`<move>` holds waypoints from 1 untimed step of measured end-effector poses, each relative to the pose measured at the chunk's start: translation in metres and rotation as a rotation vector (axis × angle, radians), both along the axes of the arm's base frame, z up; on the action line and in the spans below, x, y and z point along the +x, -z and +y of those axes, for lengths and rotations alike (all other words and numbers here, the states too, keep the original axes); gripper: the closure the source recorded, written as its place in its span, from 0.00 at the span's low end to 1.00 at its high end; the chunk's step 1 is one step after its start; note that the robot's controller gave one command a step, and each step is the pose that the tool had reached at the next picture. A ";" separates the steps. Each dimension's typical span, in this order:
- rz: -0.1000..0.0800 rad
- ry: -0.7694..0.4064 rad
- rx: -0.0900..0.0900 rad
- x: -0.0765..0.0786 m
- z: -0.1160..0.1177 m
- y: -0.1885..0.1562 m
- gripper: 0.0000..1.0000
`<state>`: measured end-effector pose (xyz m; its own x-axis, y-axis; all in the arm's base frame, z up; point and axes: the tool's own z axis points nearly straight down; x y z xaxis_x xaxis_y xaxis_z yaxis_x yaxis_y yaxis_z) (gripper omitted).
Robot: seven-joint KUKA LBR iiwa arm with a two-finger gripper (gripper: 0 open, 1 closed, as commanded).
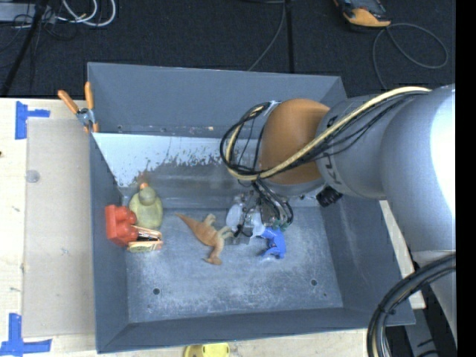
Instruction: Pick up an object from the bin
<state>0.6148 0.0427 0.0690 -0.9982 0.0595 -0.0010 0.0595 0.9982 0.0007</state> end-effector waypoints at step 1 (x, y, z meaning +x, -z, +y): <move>0.000 0.000 0.000 0.000 0.000 0.000 1.00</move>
Offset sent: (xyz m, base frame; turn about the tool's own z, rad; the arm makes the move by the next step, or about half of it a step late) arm -0.0087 0.0012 0.0897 -0.0597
